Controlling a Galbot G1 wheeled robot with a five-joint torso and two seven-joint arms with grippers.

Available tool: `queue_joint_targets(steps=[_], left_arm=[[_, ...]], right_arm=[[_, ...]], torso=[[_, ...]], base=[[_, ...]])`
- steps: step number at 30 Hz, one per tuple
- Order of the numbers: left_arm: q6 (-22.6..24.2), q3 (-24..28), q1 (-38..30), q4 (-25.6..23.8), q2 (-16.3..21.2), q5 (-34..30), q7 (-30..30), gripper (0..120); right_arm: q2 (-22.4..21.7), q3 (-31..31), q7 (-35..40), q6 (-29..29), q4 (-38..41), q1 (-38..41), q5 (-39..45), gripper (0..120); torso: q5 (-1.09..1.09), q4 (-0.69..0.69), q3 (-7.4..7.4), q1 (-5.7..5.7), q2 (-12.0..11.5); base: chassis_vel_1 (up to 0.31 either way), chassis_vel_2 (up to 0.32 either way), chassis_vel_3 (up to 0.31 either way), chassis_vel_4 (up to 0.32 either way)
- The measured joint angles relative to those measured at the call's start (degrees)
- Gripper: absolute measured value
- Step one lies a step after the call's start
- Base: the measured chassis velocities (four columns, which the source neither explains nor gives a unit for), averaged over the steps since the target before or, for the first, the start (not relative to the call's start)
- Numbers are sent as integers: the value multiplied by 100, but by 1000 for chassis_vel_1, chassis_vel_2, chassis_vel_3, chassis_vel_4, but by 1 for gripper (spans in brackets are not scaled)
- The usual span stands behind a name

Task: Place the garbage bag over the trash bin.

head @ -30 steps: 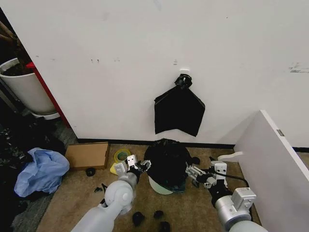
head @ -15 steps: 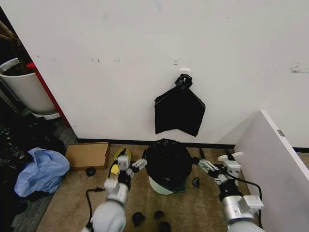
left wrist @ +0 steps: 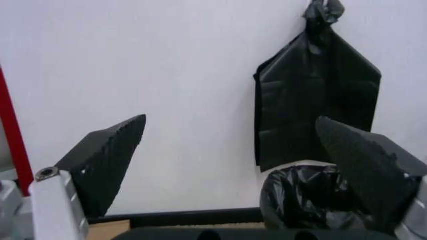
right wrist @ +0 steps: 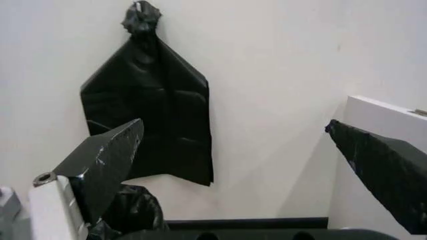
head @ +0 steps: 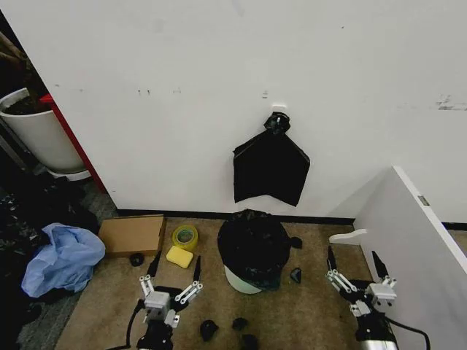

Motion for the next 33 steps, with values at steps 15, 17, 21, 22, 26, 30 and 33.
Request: queue_joint_targets(steps=[15, 17, 21, 22, 26, 30, 33], left_arm=[[108, 142, -149, 14, -29, 74, -64, 100], [112, 144, -152, 16, -29, 66, -65, 100], [118, 145, -156, 20, -29, 59, -66, 100], [119, 146, -157, 21, -28, 57, -67, 100], [123, 148, -161, 23, -27, 51, -69, 100], [126, 150, -163, 25, -26, 47, -70, 100], [128, 151, -163, 26, -25, 44, -71, 100]], right_arm=[[36, -157, 8, 19, 93, -74, -219, 100], [34, -158, 10, 12, 94, -72, -216, 100], [33, -160, 13, 5, 96, -69, -212, 100], [32, -161, 15, 3, 97, -68, -211, 100], [31, -162, 17, -2, 98, -65, -207, 100], [30, -163, 18, -6, 98, -64, -205, 100], [29, -163, 19, -8, 98, -63, -203, 100]], torso=[[1, 0, 0, 1, -1], [1, 0, 0, 1, -1], [1, 0, 0, 1, -1], [1, 0, 0, 1, -1], [1, 0, 0, 1, -1], [1, 0, 0, 1, -1], [1, 0, 0, 1, -1]], base=[[0, 0, 0, 0], [0, 0, 0, 0], [0, 0, 0, 0], [0, 0, 0, 0], [0, 0, 0, 0], [0, 0, 0, 0], [0, 0, 0, 0]])
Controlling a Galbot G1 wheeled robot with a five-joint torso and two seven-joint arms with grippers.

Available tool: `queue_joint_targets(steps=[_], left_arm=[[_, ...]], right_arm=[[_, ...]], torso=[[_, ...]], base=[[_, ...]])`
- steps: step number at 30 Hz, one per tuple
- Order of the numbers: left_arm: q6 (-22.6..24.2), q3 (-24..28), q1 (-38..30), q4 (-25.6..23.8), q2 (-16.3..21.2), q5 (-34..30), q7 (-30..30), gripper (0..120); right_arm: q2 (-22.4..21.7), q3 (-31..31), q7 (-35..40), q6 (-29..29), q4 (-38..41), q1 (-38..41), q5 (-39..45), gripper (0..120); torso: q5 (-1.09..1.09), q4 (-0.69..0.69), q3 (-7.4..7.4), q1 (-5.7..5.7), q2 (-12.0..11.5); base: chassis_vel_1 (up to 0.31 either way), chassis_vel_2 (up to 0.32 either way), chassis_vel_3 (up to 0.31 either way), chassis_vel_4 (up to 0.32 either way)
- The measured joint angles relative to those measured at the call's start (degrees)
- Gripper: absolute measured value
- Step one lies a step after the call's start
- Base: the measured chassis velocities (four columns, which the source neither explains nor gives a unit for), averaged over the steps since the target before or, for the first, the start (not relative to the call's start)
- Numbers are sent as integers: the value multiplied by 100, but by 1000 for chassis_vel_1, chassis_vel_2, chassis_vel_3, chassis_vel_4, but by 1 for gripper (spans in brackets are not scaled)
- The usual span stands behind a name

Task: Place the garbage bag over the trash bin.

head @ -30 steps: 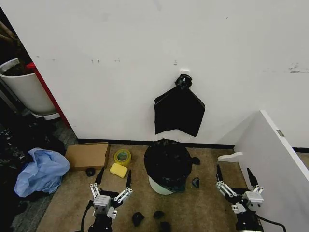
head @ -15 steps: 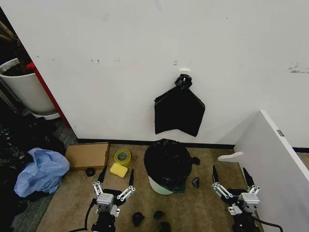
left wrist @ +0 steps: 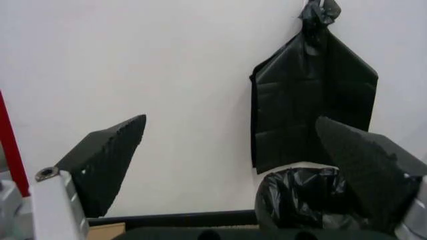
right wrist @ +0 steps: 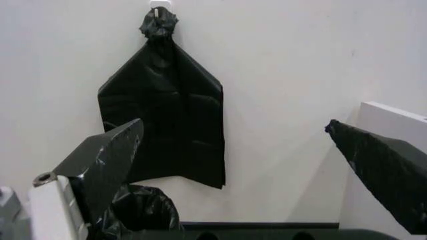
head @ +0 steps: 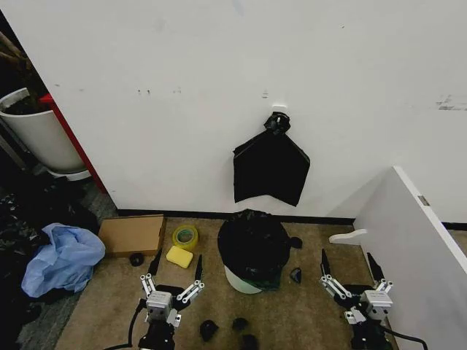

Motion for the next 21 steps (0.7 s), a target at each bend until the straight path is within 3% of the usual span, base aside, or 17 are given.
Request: queue_joint_targets(steps=[21], left_arm=[[6, 1, -1, 6, 2, -8, -1, 100]], right_arm=[[-3, -1, 8, -8, 0, 3, 8, 100]], torso=[[0, 0, 0, 0, 0]], base=[[0, 0, 0, 0]])
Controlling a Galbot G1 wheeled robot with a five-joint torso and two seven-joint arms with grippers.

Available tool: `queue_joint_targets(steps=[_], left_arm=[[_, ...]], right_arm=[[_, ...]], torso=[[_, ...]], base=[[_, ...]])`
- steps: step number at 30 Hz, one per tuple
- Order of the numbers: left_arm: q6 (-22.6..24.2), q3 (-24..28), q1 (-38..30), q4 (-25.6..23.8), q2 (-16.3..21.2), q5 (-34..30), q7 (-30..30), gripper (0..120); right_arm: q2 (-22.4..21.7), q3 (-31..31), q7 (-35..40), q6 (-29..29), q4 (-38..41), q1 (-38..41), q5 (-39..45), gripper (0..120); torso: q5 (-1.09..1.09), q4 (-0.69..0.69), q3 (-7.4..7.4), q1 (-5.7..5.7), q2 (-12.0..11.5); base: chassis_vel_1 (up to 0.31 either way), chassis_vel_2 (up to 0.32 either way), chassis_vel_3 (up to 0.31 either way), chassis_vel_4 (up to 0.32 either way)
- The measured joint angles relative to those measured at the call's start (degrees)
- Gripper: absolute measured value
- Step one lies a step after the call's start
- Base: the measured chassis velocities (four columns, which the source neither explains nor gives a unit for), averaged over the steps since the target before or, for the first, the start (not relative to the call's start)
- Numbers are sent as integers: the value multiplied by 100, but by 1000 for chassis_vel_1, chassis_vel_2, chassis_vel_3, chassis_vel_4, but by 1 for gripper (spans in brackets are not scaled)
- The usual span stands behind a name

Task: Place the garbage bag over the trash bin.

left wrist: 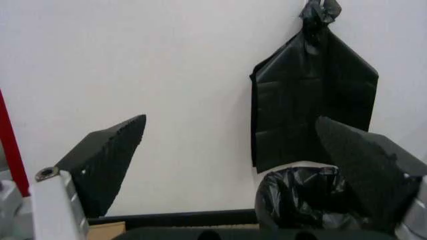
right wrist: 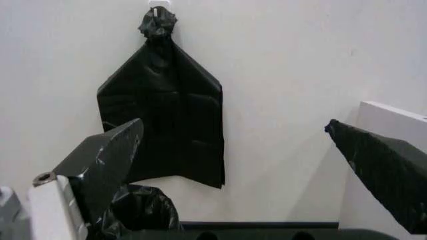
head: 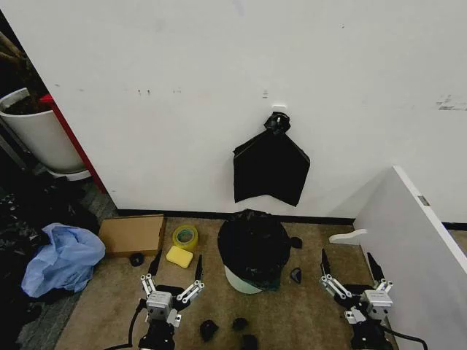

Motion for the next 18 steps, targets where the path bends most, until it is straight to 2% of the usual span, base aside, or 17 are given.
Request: queue_joint_targets(steps=[18], left_arm=[[1, 0, 0, 0, 0, -1, 0, 100]], right_arm=[[-1, 0, 1, -1, 0, 1, 0, 100]], torso=[[0, 0, 0, 0, 0]], base=[[0, 0, 0, 0]])
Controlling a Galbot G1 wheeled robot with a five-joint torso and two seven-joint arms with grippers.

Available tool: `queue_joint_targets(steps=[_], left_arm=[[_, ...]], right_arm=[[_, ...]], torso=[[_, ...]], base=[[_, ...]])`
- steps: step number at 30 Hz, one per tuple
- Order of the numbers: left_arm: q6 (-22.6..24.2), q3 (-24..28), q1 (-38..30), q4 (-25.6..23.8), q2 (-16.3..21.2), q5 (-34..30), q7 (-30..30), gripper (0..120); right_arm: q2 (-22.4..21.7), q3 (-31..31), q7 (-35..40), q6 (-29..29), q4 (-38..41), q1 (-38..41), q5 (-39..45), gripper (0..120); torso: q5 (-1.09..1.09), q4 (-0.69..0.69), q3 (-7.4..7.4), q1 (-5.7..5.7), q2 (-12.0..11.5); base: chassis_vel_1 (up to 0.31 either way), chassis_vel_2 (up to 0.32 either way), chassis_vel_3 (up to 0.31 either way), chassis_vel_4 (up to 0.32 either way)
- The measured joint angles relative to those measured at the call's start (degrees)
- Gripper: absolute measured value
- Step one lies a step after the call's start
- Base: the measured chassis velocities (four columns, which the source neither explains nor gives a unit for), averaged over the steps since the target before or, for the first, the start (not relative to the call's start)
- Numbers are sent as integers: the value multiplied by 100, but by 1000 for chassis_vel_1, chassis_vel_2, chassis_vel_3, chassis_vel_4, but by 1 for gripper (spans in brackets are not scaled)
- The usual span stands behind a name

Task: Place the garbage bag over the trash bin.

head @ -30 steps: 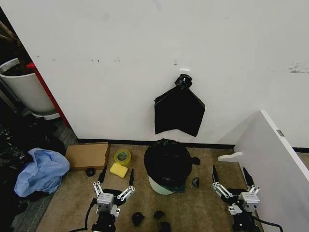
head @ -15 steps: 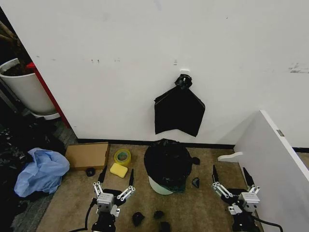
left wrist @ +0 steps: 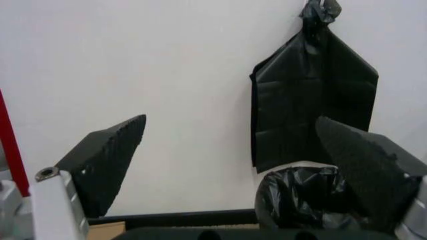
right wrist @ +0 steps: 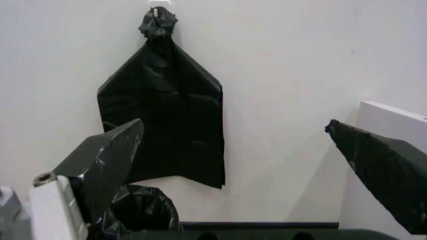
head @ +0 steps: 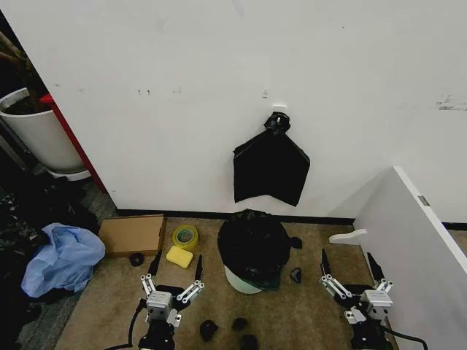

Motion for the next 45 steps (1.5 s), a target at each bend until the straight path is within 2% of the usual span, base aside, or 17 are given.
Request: queue_joint_targets(steps=[45], left_arm=[[0, 0, 0, 0, 0, 0, 0, 100]], right_arm=[[0, 0, 0, 0, 0, 0, 0, 100]], torso=[[0, 0, 0, 0, 0]], base=[[0, 0, 0, 0]])
